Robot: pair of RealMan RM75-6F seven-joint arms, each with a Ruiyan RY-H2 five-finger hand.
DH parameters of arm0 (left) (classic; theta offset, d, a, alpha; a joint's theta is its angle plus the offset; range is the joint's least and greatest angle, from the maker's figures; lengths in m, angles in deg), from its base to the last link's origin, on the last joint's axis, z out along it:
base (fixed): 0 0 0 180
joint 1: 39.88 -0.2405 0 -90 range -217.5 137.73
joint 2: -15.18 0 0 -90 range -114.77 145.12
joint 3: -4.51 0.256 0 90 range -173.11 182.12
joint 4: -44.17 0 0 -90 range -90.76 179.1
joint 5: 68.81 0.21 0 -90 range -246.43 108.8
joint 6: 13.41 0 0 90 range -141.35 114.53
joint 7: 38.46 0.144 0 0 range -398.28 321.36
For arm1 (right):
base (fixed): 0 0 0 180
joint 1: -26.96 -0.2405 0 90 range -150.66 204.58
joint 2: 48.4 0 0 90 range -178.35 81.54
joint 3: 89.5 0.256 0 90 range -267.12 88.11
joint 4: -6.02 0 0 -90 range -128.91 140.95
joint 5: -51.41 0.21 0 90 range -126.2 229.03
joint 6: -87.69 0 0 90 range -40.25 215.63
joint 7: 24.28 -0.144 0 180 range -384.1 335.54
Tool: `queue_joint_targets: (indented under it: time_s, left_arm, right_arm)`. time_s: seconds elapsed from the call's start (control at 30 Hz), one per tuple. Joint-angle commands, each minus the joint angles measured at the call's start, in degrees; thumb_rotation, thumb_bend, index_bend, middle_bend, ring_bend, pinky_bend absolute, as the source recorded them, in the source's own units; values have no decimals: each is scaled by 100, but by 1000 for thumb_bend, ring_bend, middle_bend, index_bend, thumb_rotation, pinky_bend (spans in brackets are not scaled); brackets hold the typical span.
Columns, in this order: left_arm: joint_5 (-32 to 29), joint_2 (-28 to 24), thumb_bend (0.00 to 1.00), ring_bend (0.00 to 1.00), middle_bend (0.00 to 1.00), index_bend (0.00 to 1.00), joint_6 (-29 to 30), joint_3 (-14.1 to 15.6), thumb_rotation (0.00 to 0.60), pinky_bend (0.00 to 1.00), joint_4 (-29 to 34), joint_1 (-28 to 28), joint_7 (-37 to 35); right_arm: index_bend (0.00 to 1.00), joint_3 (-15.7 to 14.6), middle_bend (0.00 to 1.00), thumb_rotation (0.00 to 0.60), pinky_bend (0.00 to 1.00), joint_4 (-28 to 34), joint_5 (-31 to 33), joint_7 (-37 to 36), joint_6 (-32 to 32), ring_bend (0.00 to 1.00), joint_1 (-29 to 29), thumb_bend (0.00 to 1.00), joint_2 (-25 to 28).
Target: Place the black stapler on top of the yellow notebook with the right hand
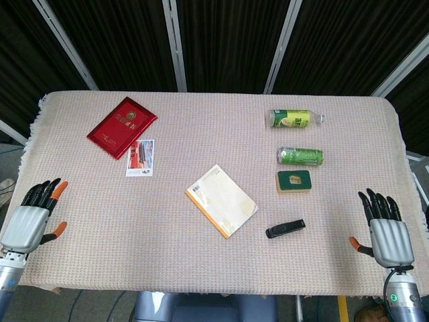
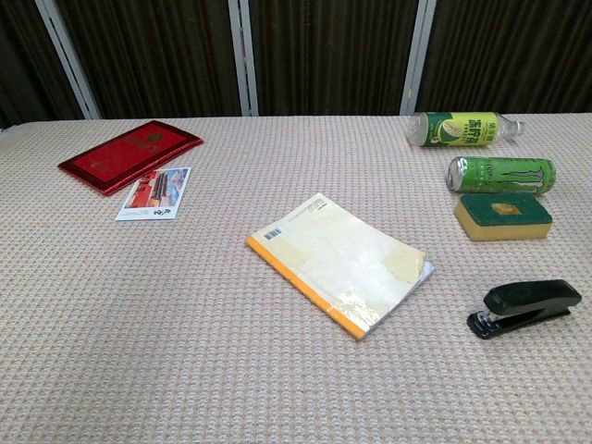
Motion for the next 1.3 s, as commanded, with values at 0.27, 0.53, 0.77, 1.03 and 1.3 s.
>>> queue_joint_targets:
  time_s: [0.27,0.53,0.77,1.03,1.3]
  left_arm:
    - [-24,-8,303,0,0,0,21,-16,600,82,24,-14,16]
    - [90,-50,304,0,0,0,67,-30,600,82,90,23,-105]
    - [104,-80,304,0,0,0,38,-20,600,83,65,37,-232]
    - [84,-81,303,0,0,0,-10,-5,600,83,21,43,-284]
    - [23,-90,304,0,0,0,-32,-33,600,82,4,48,-325]
  right_arm:
    - [0,-16,0,600,0,-25,40,64,69,0,-25,137,-21]
    - [0,-144,0,600,0,28,-107,213,142,0,-50,137,-147]
    - [28,-362,67,600,3,114,-273,825,654,0,-318,138,-539]
    - [129,-339,168,600,95,40,-232,1251,1292,48,-761,163,-1181]
    - [160,-185,195,600,138,-171,17,1315,1722,88,-1127,174,-1488]
